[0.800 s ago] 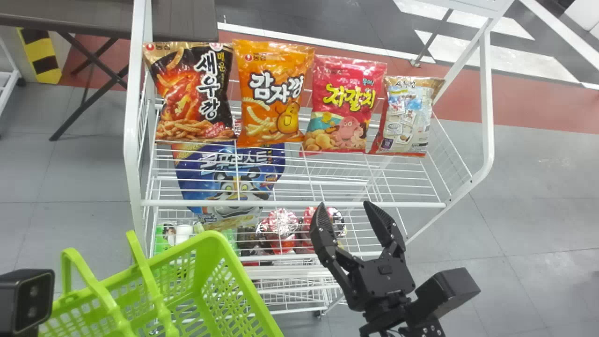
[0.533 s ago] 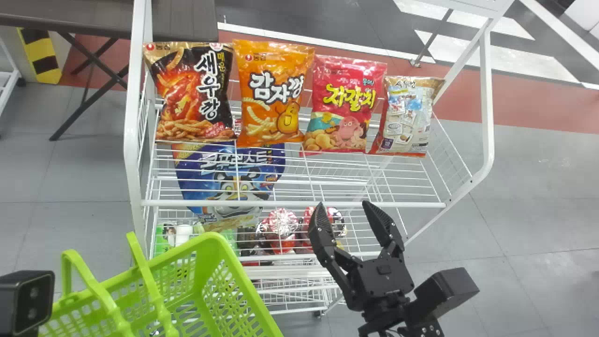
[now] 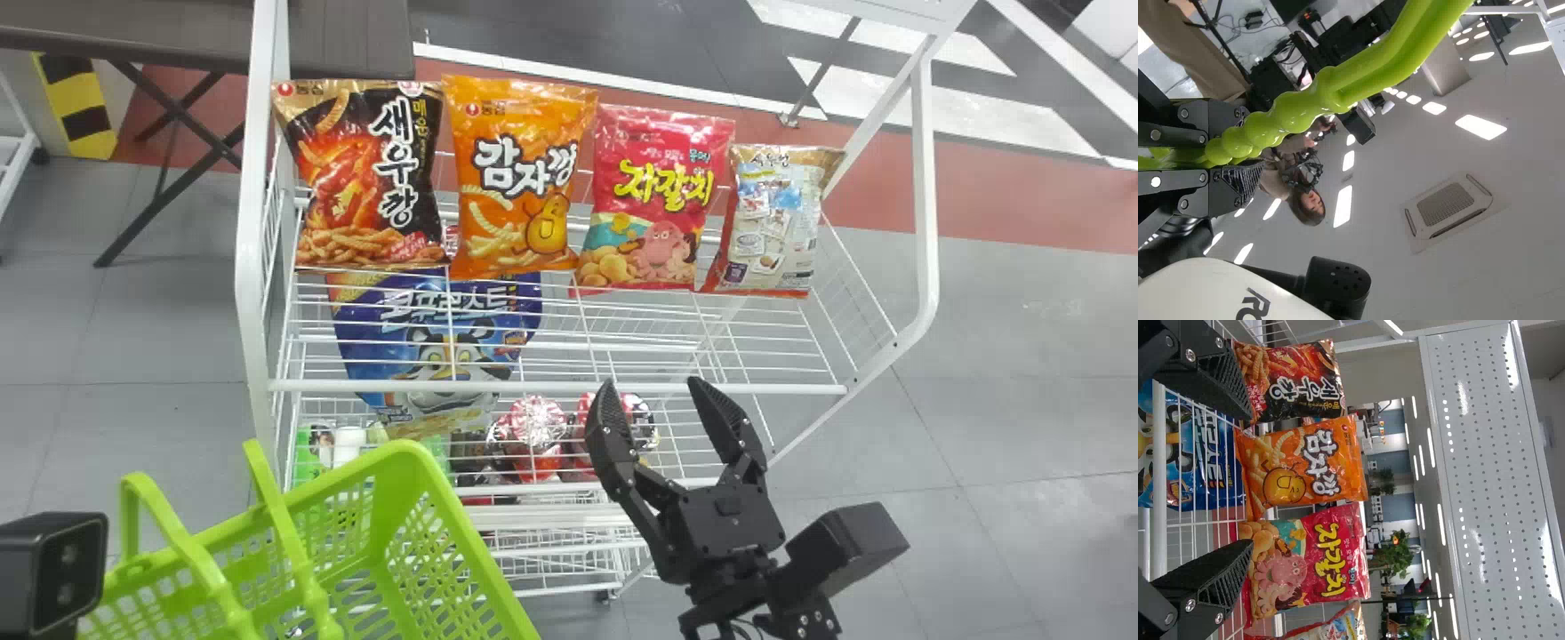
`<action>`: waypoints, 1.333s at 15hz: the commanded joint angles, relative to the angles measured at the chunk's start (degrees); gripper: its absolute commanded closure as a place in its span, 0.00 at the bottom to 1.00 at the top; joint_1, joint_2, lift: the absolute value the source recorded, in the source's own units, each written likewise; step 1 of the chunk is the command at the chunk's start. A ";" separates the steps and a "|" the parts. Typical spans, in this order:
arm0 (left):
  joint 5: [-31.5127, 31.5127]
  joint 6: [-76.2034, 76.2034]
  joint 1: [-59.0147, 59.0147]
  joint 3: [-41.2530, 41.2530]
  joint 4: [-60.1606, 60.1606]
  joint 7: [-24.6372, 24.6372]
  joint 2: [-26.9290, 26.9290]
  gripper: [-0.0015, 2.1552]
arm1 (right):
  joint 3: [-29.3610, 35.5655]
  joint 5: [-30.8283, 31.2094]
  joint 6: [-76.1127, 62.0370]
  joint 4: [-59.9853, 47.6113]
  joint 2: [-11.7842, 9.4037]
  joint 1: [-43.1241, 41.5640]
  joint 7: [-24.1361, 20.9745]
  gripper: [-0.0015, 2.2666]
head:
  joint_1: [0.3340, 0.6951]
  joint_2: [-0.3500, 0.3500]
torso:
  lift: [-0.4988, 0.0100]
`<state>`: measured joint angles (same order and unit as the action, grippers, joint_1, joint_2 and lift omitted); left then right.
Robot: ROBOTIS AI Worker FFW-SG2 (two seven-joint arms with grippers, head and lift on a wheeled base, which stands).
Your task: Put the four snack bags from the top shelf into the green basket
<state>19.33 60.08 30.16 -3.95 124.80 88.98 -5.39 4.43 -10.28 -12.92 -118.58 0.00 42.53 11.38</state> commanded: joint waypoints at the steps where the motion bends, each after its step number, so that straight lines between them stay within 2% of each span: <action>1: -0.17 0.00 -0.11 -0.19 0.00 -0.12 -0.06 1.00 | -0.74 -0.27 1.28 0.89 0.05 -2.63 0.05 0.07 | 1.00 0.00 | 0.98; 4: -0.26 0.00 -0.19 -0.19 -0.09 -0.12 -0.06 1.00 | -3.12 -0.27 11.65 1.60 0.05 -9.31 -0.04 0.07 | 1.00 0.00 | 0.98; 8: -0.26 0.00 -0.02 0.25 -0.53 0.41 -0.15 1.00 | -6.46 -0.18 24.48 9.07 0.05 -23.81 -0.04 0.07 | 1.00 0.00 | 0.98; 11: -0.26 0.00 -0.02 0.25 -0.79 0.58 -0.15 1.00 | -10.32 0.26 27.64 17.86 0.05 -34.44 -0.13 0.07 | 1.00 0.10 | 0.98; 12: -0.26 0.00 -0.02 0.25 -0.79 0.58 -0.15 1.00 | -11.38 0.17 27.64 20.58 0.05 -37.34 -0.04 0.07 | 1.00 0.16 | 0.98; 15: -0.26 0.00 -0.63 0.25 -1.41 0.67 -0.15 1.00 | -15.33 0.70 27.82 29.37 0.05 -46.40 -0.57 0.07 | 1.00 0.25 | 0.98; 17: -0.26 0.00 -1.51 0.08 -2.64 0.93 -0.15 1.00 | -17.35 2.72 27.82 33.15 0.05 -50.09 -3.64 0.07 | 1.00 0.33 | 0.98; 19: -0.17 0.00 -2.39 0.08 -3.95 1.20 -0.15 1.00 | -19.81 5.36 28.00 36.93 0.05 -52.99 -7.42 0.07 | 1.00 0.35 | 0.98; 20: -0.08 0.00 -2.39 0.25 -4.39 1.37 -0.15 1.00 | -20.96 6.15 28.00 40.44 0.05 -55.45 -7.69 0.07 | 1.00 0.36 | 0.98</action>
<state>19.13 60.08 28.01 -3.85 121.16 90.00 -5.54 -14.87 -5.56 15.13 -82.23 0.00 -9.97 3.88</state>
